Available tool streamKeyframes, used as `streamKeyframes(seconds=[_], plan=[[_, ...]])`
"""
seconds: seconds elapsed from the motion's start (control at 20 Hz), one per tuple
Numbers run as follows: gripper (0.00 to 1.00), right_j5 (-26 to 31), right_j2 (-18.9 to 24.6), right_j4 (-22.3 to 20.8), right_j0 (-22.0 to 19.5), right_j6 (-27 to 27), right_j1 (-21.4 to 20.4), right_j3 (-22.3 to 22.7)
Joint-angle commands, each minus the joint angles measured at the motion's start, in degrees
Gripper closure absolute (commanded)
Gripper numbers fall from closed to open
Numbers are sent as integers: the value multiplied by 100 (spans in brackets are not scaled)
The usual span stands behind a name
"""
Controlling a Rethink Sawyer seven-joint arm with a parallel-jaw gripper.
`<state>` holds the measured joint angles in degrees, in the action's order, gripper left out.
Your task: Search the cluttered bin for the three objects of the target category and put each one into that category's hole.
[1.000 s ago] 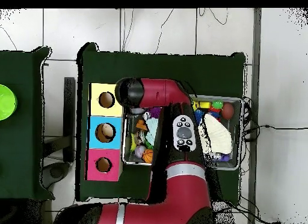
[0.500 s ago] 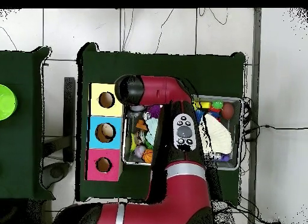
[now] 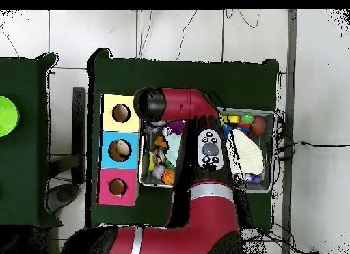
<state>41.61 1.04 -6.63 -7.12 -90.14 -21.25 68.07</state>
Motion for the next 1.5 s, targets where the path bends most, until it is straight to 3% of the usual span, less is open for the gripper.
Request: streamKeyframes(seconds=[0.05, 0.6, 0.9, 1.35, 1.5], plan=[[0, -675, 94, -48, -64, -1019, 339, 414], [0, -767, 4, 117, 58, -1229, 460, 502], [0, -428, 43, 223, 28, -1085, 383, 624], [0, -618, 191, 223, -66, -903, 441, 845], [0, -286, 192, 275, -76, -827, 405, 887]])
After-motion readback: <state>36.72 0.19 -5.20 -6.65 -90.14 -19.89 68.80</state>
